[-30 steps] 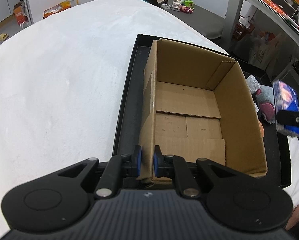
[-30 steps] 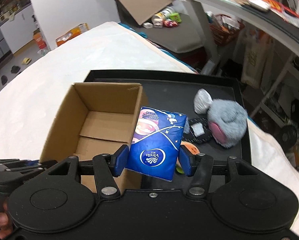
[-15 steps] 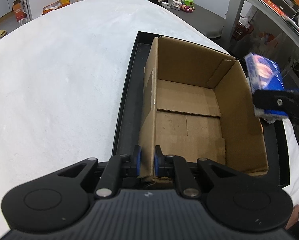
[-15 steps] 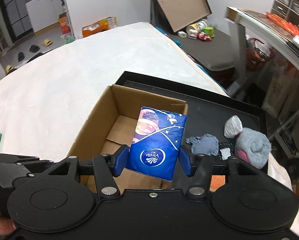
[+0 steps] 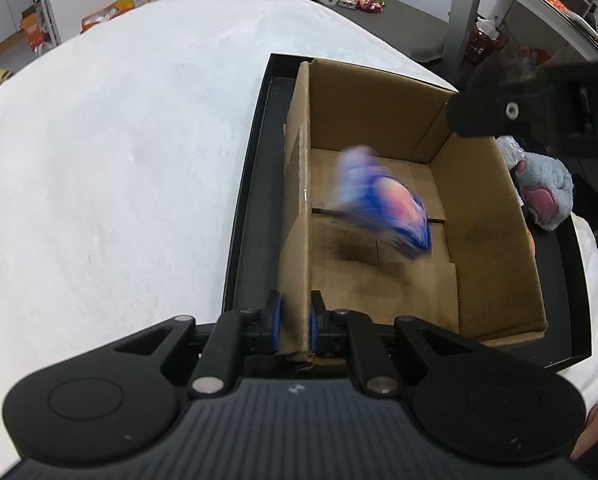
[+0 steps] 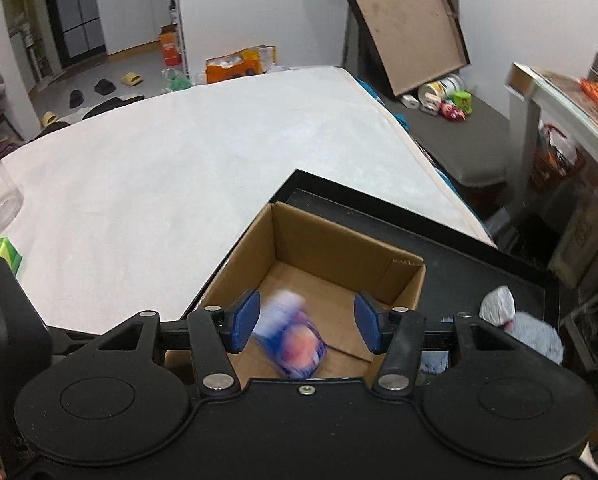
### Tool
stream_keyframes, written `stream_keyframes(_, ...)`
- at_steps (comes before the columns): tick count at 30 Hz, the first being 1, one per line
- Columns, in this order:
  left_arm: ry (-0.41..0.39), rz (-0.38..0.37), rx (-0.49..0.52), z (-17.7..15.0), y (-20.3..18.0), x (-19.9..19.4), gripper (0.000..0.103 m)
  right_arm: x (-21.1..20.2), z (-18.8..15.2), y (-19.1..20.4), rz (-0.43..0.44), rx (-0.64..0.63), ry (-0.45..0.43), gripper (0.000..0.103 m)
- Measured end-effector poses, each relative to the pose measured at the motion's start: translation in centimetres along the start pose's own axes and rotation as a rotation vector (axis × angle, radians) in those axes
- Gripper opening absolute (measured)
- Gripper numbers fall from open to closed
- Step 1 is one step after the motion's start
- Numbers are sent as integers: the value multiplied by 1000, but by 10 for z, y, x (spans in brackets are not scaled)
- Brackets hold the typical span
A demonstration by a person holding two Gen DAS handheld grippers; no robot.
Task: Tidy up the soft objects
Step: 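Carry the blue tissue pack over the box and drop it in with the right gripper, then release the box wall with the left gripper while the right gripper moves to the hamburger plush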
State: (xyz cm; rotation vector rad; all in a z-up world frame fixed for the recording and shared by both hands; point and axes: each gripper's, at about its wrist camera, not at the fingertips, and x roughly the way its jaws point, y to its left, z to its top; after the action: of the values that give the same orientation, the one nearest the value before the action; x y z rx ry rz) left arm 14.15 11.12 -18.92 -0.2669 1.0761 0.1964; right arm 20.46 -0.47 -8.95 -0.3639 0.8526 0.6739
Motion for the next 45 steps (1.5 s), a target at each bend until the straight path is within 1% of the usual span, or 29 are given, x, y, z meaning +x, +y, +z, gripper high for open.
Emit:
stream_keyframes(2,9,-6,-13,1,3,2,12,0,3,0,7,-4,0,47)
stream_keyframes(7,16,-13,-20,2,5,5,13,-1,5,-2,11,3,5,47)
stream_keyframes(13,16,-12,-15,2,5,7,13,-5,-3,-11,32,46,21,51)
stream_keyframes(14,17,-12,-20,1,5,6,13,-6,-4,-13,39,54,26,53)
stream_keyframes(16,14,-3,-31,1,7,5,13,-10,-8,-18,47,72,28,60)
stream_keyframes(18,18,2,-35,3,6,5,14,-14,-10,-26,50,92,18,76)
stream_keyframes(20,22,2,-37,5,6,4,14,-18,-13,-33,51,111,8,82)
stream_keyframes(21,24,2,-39,6,6,4,16,-19,-14,-38,54,120,6,83)
stream_keyframes(23,32,3,-46,8,6,5,22,-21,-17,-48,62,141,9,83)
stream_keyframes(24,34,4,-51,8,6,5,29,-22,-19,-52,66,145,9,83)
stream_keyframes(25,35,8,-56,9,6,5,33,-23,-20,-54,65,145,9,83)
stream_keyframes(26,35,16,-61,10,7,5,41,-23,-22,-57,59,142,10,84)
stream_keyframes(27,35,24,-65,11,7,4,45,-24,-23,-60,57,137,10,85)
stream_keyframes(29,30,31,-71,12,8,2,50,-27,-25,-65,64,136,4,87)
stream_keyframes(31,23,36,-74,13,7,1,58,-30,-27,-69,77,145,2,89)
stream_keyframes(33,23,50,-70,14,6,0,62,-33,-27,-75,98,160,-1,92)
stream_keyframes(36,29,74,-52,16,3,0,64,-37,-27,-82,109,164,-14,96)
stream_keyframes(40,22,96,-44,19,2,-1,65,-36,-30,-96,93,174,-4,96)
stream_keyframes(45,16,106,-38,24,1,-3,65,-31,-38,-117,80,208,15,96)
